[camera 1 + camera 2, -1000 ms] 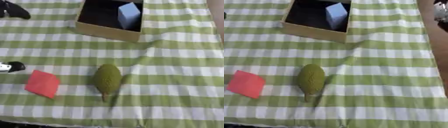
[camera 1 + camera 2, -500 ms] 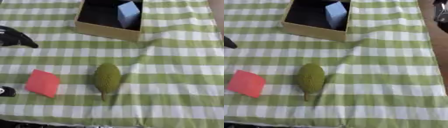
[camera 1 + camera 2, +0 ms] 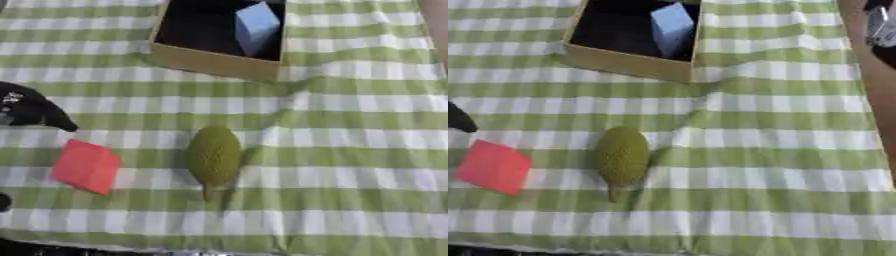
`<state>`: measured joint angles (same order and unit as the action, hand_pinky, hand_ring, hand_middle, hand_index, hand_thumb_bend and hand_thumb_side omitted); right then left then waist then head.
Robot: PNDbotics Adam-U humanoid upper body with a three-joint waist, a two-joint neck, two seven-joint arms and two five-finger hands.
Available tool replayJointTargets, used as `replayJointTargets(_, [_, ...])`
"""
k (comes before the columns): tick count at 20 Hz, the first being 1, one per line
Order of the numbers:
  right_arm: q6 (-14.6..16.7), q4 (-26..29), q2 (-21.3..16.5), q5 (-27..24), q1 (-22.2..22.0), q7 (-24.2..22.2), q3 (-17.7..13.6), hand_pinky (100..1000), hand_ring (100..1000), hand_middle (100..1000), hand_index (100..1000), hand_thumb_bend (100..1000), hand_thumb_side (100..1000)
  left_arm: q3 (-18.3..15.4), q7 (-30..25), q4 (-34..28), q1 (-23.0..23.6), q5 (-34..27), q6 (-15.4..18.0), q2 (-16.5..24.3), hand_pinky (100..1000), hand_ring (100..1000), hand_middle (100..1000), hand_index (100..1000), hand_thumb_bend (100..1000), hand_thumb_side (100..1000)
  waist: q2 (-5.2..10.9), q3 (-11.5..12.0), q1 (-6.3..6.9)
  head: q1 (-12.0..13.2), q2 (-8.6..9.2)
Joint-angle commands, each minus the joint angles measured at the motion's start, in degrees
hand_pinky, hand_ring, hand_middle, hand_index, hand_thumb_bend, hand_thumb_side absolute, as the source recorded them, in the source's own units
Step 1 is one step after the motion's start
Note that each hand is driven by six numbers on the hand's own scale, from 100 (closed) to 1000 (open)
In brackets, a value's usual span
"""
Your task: Pick up objects on the table and place them in the box.
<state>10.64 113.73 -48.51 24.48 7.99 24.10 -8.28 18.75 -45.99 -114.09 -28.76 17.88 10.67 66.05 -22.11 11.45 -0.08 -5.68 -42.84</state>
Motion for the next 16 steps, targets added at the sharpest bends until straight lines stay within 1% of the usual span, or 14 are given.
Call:
replayJointTargets(1, [0.0,0.9,-0.5,-0.8,0.2,-0.5,-0.3,890,843,656,831,100,413,0.5,1.5,-0.5,-0.6,0.8,-3.3,1.8,974,915,843,968,558,154,1.79,-0.1,0.75,0.1,-0.35])
replayJointTargets(4, [-0.2,0.9,0.0,-1.2,0.3,-0.8,-0.3,890,843,655,831,100,421,2.2,2.8,-0.5,-1.3,1.1,-7.1,0.9,972,913,839,968,569,172,1.73,-0.3,0.72,0.3,-0.38])
replayJointTargets(7, [-0.4,0.9,0.5,-1.6,0.4,-1.2,-0.2,890,842,652,832,100,421,4.2,2.3,-0.5,-2.0,1.2,-9.4,-0.1,974,916,843,970,579,185,1.63,-0.6,0.70,0.4,-0.35])
replayJointTargets(12, [-0.7,0.9,1.3,-2.1,0.4,-1.9,-0.1,891,841,649,832,100,421,5.5,0.4,-0.5,-2.6,4.0,-11.9,-0.5,975,923,846,965,609,174,1.49,-0.7,0.73,0.5,-0.34])
replayJointTargets(13, [-0.8,0.9,1.4,-2.2,0.4,-2.0,-0.1,891,841,647,832,100,412,5.6,0.1,-0.5,-2.6,4.9,-12.2,-0.6,974,924,845,964,609,171,1.46,-0.7,0.72,0.6,-0.33])
replayJointTargets(16, [-1.1,0.9,2.0,-2.5,0.2,-2.3,-0.2,891,840,645,832,100,421,6.1,-0.4,-0.5,-2.8,6.7,-13.0,-1.1,974,924,845,963,602,167,1.40,-0.7,0.69,0.7,-0.31])
